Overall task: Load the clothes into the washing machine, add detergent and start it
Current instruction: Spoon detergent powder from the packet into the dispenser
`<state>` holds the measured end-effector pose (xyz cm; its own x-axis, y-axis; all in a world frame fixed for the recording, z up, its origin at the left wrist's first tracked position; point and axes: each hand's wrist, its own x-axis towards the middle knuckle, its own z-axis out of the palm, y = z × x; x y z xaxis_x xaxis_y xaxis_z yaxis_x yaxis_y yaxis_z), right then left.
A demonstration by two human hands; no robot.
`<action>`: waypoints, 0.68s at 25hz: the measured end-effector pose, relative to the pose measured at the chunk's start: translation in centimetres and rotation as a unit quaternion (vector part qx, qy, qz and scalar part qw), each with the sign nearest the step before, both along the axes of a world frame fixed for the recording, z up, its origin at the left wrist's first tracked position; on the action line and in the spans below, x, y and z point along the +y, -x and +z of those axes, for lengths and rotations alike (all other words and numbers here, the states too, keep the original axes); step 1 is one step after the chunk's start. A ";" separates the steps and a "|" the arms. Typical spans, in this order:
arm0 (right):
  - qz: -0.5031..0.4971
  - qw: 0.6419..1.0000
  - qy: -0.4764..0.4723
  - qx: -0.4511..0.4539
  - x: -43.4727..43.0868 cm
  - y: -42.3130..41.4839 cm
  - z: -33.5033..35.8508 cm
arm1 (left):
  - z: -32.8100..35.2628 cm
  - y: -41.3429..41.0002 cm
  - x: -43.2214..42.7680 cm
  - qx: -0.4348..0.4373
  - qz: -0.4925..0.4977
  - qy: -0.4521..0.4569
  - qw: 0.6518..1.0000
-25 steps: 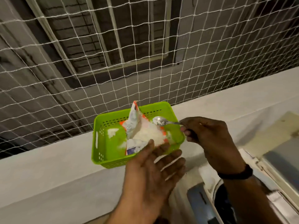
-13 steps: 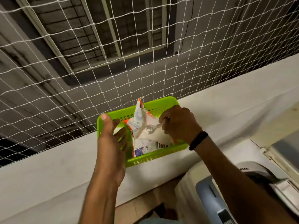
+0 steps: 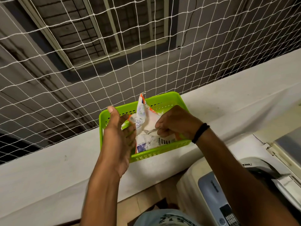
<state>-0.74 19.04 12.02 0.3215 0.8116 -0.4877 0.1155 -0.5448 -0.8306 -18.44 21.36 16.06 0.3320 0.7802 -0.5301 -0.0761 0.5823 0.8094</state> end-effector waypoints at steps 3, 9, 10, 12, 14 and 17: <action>0.002 0.999 -0.010 -0.052 -1.3 -0.5 0.9 | -0.1 0.0 -0.2 0.003 0.012 -0.013 1.000; -0.086 0.993 -0.079 0.015 -4.8 -2.6 3.5 | 0.6 -1.1 -1.5 0.002 0.092 -0.113 0.989; -0.086 0.992 -0.086 0.026 -5.4 -2.9 3.8 | 0.8 -1.5 -1.8 -0.005 0.110 -0.139 0.984; -0.091 0.989 -0.104 0.043 -6.5 -3.7 4.2 | 1.0 -2.3 -2.4 -0.016 0.150 -0.197 0.969; -0.097 0.986 -0.121 0.054 -7.8 -4.6 4.3 | 1.3 -3.2 -3.2 -0.044 0.177 -0.242 0.953; -0.117 0.979 -0.148 0.078 -10.4 -6.2 4.4 | 1.8 -5.3 -4.7 -0.105 0.155 -0.266 0.946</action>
